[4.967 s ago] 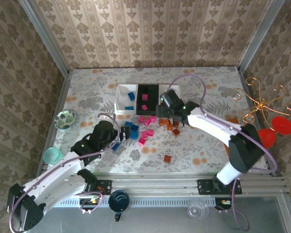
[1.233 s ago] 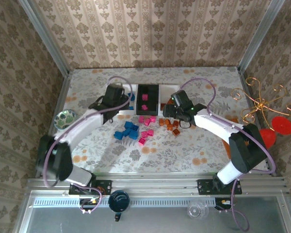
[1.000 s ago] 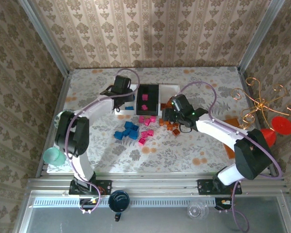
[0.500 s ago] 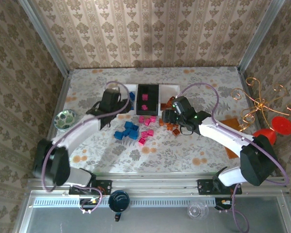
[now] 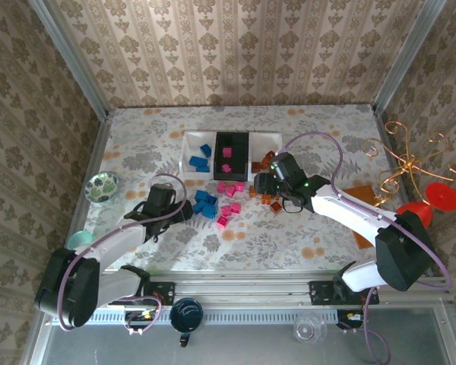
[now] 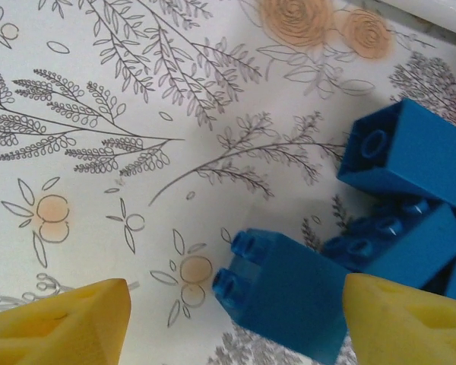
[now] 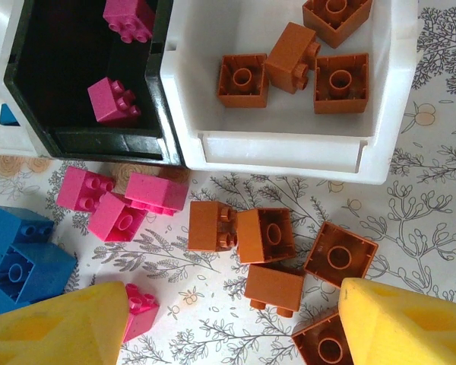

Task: Sort the legos into containers by color
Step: Place the lego in the container, then pick up the lego from the middle-left of the table.

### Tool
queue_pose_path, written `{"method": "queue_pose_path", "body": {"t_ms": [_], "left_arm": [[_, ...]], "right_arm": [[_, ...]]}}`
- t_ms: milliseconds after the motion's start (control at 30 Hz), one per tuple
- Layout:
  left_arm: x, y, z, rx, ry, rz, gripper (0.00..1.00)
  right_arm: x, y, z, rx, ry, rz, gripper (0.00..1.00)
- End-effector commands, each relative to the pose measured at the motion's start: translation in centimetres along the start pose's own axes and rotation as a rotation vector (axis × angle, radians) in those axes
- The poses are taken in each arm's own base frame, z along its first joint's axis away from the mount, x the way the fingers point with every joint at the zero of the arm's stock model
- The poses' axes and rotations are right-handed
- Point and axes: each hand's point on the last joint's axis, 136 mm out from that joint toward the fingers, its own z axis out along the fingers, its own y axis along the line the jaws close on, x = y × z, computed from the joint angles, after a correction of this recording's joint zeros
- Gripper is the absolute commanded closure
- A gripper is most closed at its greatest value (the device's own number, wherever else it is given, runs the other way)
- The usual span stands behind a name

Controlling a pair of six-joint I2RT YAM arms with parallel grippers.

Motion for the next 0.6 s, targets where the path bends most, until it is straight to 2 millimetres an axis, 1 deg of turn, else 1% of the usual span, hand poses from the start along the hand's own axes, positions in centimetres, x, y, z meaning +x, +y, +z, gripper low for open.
{"method": "queue_pose_path", "body": {"t_ms": [0, 67, 133, 167, 333, 400, 433, 500, 567], "left_arm": [[-0.6, -0.9, 0.8, 0.058, -0.014, -0.035, 0.25], [0.0, -0.4, 1.2, 0.034, 0.011, -0.043, 0.26], [0.4, 0.8, 1.0, -0.017, 0.023, -0.057, 0.30], [0.6, 1.5, 0.8, -0.041, 0.020, -0.068, 0.33], [0.7, 4.1, -1.6, -0.095, -0.019, -0.116, 0.37], [0.2, 4.2, -2.3, -0.086, -0.045, -0.123, 0.37], [-0.1, 3.9, -2.6, -0.073, -0.054, -0.118, 0.37], [-0.8, 2.6, -3.0, -0.017, -0.070, -0.106, 0.31], [-1.6, 0.6, -3.3, 0.043, -0.090, -0.064, 0.22]], "right_arm": [[-0.9, 0.2, -1.5, -0.009, -0.047, 0.020, 0.25], [-1.0, 0.1, -1.8, -0.005, -0.055, 0.017, 0.25], [-1.1, 0.0, -2.0, -0.003, -0.058, 0.014, 0.25], [-1.2, 0.0, -2.2, -0.002, -0.061, 0.013, 0.25], [-1.4, 0.2, -2.2, -0.010, -0.066, 0.016, 0.25], [-1.5, 0.3, -2.2, -0.012, -0.065, 0.014, 0.25], [-1.5, 0.4, -2.1, -0.013, -0.063, 0.013, 0.25], [-1.6, 0.5, -2.0, -0.015, -0.064, 0.012, 0.25], [-1.7, 0.6, -2.0, -0.018, -0.063, 0.013, 0.25]]}}
